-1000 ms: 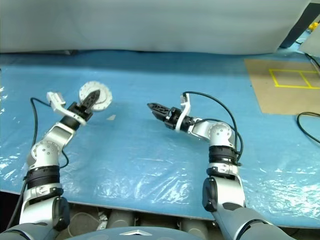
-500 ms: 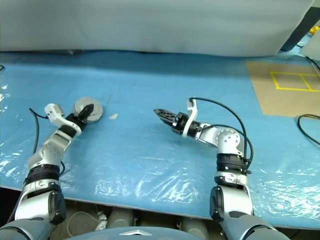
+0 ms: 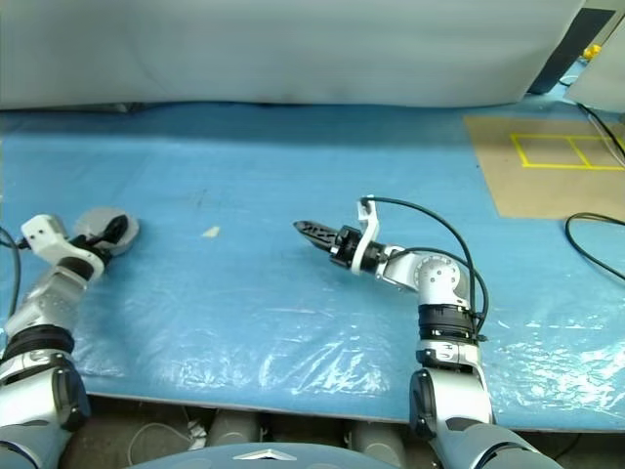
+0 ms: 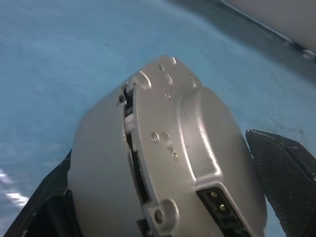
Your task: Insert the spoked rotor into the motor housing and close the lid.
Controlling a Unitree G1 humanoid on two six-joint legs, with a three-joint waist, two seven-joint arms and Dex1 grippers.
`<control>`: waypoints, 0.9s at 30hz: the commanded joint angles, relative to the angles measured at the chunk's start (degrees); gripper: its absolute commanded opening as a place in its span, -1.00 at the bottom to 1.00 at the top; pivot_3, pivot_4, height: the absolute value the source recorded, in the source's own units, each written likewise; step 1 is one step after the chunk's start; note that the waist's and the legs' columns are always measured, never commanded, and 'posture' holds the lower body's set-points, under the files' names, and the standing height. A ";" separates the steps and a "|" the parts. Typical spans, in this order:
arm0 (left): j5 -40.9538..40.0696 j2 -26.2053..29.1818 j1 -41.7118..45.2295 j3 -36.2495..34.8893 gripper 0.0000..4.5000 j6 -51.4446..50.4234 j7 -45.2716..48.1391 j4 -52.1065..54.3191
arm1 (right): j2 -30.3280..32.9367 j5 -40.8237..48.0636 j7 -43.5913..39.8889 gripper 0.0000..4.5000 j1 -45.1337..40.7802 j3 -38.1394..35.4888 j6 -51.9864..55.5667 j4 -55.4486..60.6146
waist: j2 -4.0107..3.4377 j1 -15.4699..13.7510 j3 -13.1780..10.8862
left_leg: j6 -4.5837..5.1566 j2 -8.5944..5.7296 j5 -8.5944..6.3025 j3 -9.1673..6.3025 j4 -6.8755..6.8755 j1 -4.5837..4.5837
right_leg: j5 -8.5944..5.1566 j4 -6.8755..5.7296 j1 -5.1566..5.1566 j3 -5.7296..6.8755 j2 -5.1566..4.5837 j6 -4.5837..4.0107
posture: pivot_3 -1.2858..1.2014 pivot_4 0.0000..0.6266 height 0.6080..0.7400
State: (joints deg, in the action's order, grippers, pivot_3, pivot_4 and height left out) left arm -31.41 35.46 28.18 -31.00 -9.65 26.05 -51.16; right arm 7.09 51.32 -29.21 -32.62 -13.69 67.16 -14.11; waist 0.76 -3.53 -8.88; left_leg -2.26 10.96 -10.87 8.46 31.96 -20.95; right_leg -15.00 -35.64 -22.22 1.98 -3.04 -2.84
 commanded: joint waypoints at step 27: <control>-6.15 -2.68 1.15 -8.95 0.98 -3.03 0.19 0.47 | -0.15 -7.48 -2.58 0.46 5.35 7.21 -2.93 2.20 | -0.19 -1.89 -0.11 | 0.01 -0.02 0.00 0.05 -0.08 -0.09 | -0.01 0.12 -0.05 -0.08 -0.11 -0.02 | 0.03 -0.52 1.00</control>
State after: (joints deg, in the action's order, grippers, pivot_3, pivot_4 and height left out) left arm -38.72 32.16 28.77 -39.08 -15.94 27.96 -50.43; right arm 7.05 43.91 -31.26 -27.76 -6.81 64.67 -14.11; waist 0.57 -5.42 -8.99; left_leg -2.25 10.95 -10.87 8.51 31.88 -21.04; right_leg -15.01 -35.52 -22.28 1.90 -3.15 -2.86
